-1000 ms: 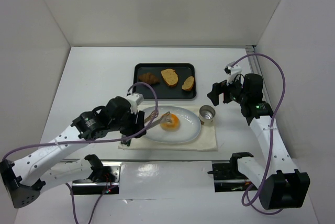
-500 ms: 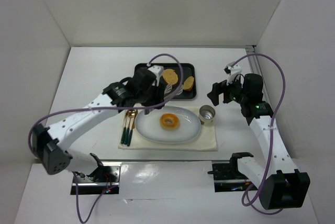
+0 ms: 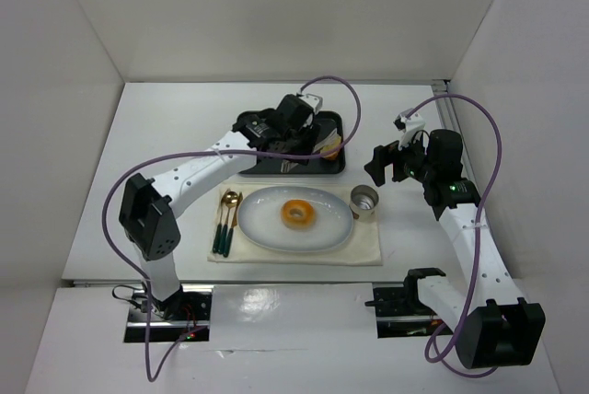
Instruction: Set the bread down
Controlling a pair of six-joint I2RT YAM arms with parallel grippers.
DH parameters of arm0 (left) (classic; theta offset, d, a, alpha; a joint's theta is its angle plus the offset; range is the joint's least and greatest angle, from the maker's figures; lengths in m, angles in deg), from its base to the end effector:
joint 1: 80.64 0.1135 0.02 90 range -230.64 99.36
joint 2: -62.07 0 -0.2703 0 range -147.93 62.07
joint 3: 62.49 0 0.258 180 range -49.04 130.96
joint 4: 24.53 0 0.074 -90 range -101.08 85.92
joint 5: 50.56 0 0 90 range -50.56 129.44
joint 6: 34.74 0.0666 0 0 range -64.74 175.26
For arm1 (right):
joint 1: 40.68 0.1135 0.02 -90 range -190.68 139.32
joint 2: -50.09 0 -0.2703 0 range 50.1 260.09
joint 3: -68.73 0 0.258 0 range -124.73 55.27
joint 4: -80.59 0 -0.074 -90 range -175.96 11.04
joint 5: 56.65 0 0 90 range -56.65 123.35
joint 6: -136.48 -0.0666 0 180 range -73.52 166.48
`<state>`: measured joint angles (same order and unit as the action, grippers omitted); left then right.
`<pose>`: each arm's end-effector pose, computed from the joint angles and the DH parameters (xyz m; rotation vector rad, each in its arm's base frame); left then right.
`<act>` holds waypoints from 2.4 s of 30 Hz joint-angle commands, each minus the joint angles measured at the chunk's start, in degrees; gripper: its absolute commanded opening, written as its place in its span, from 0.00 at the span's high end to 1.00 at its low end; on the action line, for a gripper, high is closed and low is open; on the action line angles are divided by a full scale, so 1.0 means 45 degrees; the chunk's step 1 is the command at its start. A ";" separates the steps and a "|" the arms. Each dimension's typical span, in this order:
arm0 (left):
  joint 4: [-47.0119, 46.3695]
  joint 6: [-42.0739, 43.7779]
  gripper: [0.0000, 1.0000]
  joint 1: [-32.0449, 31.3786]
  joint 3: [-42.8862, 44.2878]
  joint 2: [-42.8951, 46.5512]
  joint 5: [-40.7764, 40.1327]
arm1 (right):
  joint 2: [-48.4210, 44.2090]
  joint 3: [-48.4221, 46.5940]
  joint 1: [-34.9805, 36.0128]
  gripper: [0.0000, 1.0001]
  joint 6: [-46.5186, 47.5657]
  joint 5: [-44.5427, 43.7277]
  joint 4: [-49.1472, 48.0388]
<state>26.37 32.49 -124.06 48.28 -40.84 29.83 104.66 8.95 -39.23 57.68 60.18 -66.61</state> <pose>0.3258 -0.2930 0.3169 0.3353 2.3173 -0.3902 0.2377 0.0361 0.2954 -0.5064 1.9516 0.3715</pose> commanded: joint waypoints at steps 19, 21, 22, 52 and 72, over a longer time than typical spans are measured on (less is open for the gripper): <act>-0.0394 0.0957 0.41 -0.0254 0.0425 -0.1642 0.0631 | -0.0153 0.0021 -0.0030 0.00 0.0089 0.0073 -0.0043; -0.0393 0.1073 0.41 -0.0254 0.0425 -0.1953 0.0339 | -0.0153 0.0021 -0.0030 0.00 0.0089 0.0073 -0.0043; -0.0393 0.1074 0.41 -0.0370 0.0425 -0.1955 0.0338 | -0.0153 0.0021 -0.0030 0.00 0.0089 0.0073 -0.0043; -0.0297 -0.0469 1.00 -0.1678 -0.3889 0.3960 -0.2162 | -0.0270 0.0021 -0.0030 0.00 0.0089 -0.0044 -0.0043; 0.1210 -0.2734 0.99 -0.3066 -0.8421 0.9471 0.2796 | -0.0270 0.0021 -0.0030 0.00 0.0089 -0.0044 -0.0043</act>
<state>34.35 21.61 -137.50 11.19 0.49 36.61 104.64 8.95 -39.23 57.88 60.11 -66.59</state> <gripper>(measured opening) 0.398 0.999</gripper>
